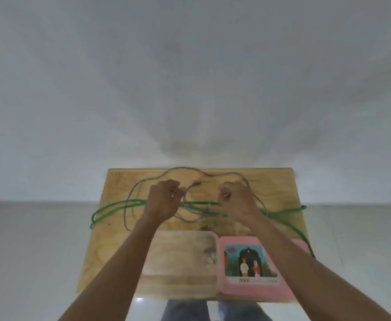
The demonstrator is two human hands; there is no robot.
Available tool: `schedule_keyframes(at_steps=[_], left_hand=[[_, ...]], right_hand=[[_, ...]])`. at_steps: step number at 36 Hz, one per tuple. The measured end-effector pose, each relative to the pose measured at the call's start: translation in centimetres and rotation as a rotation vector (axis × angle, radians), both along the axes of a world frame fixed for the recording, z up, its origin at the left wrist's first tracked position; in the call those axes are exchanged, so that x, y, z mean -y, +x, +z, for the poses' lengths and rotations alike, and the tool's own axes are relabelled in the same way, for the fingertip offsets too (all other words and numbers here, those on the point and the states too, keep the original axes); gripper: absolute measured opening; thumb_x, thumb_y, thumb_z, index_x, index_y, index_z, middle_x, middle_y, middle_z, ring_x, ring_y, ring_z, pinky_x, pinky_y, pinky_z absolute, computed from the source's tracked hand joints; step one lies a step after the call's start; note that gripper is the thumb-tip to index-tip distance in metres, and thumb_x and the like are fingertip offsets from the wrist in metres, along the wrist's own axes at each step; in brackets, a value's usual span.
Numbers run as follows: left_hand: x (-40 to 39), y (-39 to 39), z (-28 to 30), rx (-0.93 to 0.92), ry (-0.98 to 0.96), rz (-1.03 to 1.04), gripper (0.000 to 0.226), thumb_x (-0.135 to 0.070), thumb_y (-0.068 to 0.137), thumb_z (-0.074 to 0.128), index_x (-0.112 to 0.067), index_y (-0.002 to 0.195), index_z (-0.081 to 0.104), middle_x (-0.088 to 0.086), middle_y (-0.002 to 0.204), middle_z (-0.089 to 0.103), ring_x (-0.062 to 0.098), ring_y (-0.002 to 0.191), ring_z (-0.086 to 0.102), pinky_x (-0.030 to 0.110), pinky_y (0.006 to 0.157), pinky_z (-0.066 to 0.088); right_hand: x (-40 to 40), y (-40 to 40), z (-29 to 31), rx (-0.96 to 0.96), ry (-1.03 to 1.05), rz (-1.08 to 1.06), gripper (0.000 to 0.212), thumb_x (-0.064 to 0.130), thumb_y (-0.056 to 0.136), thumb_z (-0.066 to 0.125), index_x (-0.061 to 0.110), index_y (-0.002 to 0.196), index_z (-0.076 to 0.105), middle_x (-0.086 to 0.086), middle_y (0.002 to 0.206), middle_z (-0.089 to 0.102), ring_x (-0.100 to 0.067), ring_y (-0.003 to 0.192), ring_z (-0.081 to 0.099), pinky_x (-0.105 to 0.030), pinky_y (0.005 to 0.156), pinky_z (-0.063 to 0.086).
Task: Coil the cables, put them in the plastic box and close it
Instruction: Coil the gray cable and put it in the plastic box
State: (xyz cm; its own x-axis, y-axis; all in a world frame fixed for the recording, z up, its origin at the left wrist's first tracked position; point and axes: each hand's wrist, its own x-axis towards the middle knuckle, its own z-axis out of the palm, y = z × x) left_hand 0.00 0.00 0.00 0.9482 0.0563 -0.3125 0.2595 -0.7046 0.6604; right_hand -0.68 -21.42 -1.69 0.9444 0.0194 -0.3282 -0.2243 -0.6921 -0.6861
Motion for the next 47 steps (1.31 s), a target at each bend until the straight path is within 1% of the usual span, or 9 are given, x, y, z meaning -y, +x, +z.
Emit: schedule_keyframes(at_steps=[8, 13, 23, 27, 33, 36, 39, 43, 47], left_hand=[[0.1, 3.6, -4.7, -0.208, 0.169, -0.105, 0.044, -0.032, 0.096, 0.062, -0.008, 0.133, 0.061, 0.013, 0.13, 0.066, 0.03, 0.117, 0.064, 0.04, 0.098, 0.051], [1.3, 4.7, -6.7, -0.272, 0.337, -0.184, 0.032, -0.026, 0.097, 0.055, -0.014, 0.126, 0.061, 0.013, 0.123, 0.065, 0.035, 0.112, 0.064, 0.041, 0.086, 0.053], [2.2, 5.3, -8.3, -0.277, 0.392, -0.184, 0.028, -0.002, 0.09, 0.05, -0.009, 0.116, 0.057, 0.017, 0.113, 0.065, 0.039, 0.103, 0.063, 0.043, 0.08, 0.051], [2.0, 5.3, -7.1, -0.244, 0.222, -0.052, 0.038, -0.007, 0.088, 0.052, -0.009, 0.126, 0.06, 0.016, 0.111, 0.07, 0.036, 0.106, 0.065, 0.044, 0.089, 0.054], [2.0, 4.8, -2.4, -0.082, 0.027, 0.184, 0.021, -0.028, 0.097, 0.053, -0.011, 0.1, 0.066, 0.01, 0.084, 0.072, 0.03, 0.084, 0.068, 0.036, 0.072, 0.051], [2.4, 3.8, 1.5, 0.011, -0.053, 0.293, 0.055, -0.049, 0.1, 0.047, -0.004, 0.072, 0.062, 0.013, 0.065, 0.066, 0.03, 0.066, 0.063, 0.036, 0.06, 0.045], [3.2, 2.7, 5.5, -0.143, -0.445, 0.474, 0.067, -0.06, 0.098, 0.044, -0.003, 0.073, 0.07, 0.012, 0.065, 0.071, 0.023, 0.057, 0.065, 0.033, 0.06, 0.051], [4.1, 1.6, 10.6, -0.223, -0.986, 0.627, 0.052, -0.053, 0.098, 0.053, -0.004, 0.094, 0.071, 0.006, 0.074, 0.074, 0.017, 0.063, 0.069, 0.032, 0.066, 0.054], [4.8, 0.2, 14.6, -0.148, -1.212, 0.647, 0.026, -0.026, 0.098, 0.061, -0.005, 0.084, 0.068, 0.006, 0.072, 0.071, 0.016, 0.063, 0.068, 0.029, 0.066, 0.057]], right_hand=[[-3.7, 2.8, -4.2, -0.118, -0.061, 0.05, 0.034, 0.017, 0.091, 0.06, 0.013, 0.124, 0.066, -0.007, 0.124, 0.067, -0.024, 0.113, 0.064, -0.034, 0.1, 0.05], [-5.0, 4.5, -6.8, -0.088, -0.131, 0.05, 0.045, 0.017, 0.092, 0.056, 0.016, 0.137, 0.056, -0.009, 0.135, 0.059, -0.027, 0.126, 0.055, -0.033, 0.109, 0.043], [-6.2, 6.5, -9.0, -0.04, -0.093, -0.019, 0.022, -0.002, 0.091, 0.052, 0.002, 0.104, 0.069, -0.018, 0.103, 0.068, -0.033, 0.097, 0.062, -0.037, 0.085, 0.048], [-5.8, 6.3, -7.1, 0.063, 0.087, -0.097, 0.023, -0.008, 0.083, 0.063, 0.012, 0.074, 0.069, 0.004, 0.069, 0.061, 0.001, 0.063, 0.054, -0.012, 0.062, 0.04], [-4.4, 6.9, -0.9, 0.241, 0.133, -0.085, 0.009, 0.006, 0.087, 0.072, 0.01, 0.093, 0.076, -0.001, 0.089, 0.071, -0.005, 0.077, 0.062, 0.002, 0.069, 0.041], [-3.9, 6.7, 3.2, 0.413, 0.192, -0.088, 0.01, 0.005, 0.084, 0.075, 0.008, 0.093, 0.077, -0.004, 0.09, 0.073, 0.004, 0.073, 0.061, -0.001, 0.072, 0.044], [-3.6, 5.6, 7.4, 0.56, 0.258, -0.052, 0.01, 0.004, 0.085, 0.074, 0.006, 0.094, 0.078, -0.003, 0.09, 0.07, 0.011, 0.072, 0.06, -0.004, 0.069, 0.044], [-3.2, 2.6, 11.6, 0.791, 0.298, -0.002, 0.011, 0.0, 0.083, 0.075, 0.003, 0.093, 0.078, -0.006, 0.089, 0.07, 0.002, 0.077, 0.062, -0.009, 0.071, 0.048], [-2.6, -0.8, 13.5, 0.909, 0.378, 0.073, 0.009, 0.0, 0.08, 0.079, 0.001, 0.089, 0.077, -0.006, 0.089, 0.07, -0.007, 0.079, 0.067, -0.023, 0.071, 0.058]])
